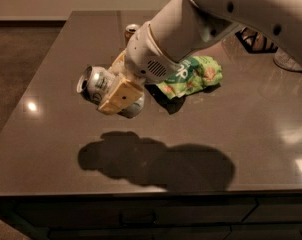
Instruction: Place 7up can upright
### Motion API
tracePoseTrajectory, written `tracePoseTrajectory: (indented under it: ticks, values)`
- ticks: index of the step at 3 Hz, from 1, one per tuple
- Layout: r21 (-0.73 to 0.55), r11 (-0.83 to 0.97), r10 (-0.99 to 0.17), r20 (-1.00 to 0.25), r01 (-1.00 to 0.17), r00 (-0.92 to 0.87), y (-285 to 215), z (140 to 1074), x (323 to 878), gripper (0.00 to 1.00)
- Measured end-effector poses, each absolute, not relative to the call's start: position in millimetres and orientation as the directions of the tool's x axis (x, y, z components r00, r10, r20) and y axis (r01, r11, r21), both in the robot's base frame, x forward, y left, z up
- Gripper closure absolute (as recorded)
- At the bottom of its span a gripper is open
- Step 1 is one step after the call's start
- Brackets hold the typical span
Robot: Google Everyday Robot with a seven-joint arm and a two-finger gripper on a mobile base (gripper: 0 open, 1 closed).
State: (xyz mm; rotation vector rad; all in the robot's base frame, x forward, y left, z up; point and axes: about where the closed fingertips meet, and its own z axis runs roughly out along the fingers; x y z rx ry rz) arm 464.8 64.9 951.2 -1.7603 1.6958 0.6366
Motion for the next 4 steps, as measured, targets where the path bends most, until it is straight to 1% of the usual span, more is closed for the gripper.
tracePoseTrajectory:
  ticks: [1, 2, 3, 4]
  values:
    - [-0.113, 0.104, -0.614, -0.789, -0.988, 0.026, 59, 945, 472, 1.0]
    - [-0.102, 0.183, -0.513, -0.859, -0.978, -0.006, 52, 938, 481, 1.0]
    - [-0.039, 0.229, -0.409, -0.911, -0.973, -0.06, 45, 929, 487, 1.0]
    - [0.014, 0.235, -0.319, -0.944, -0.972, -0.091, 40, 921, 486, 1.0]
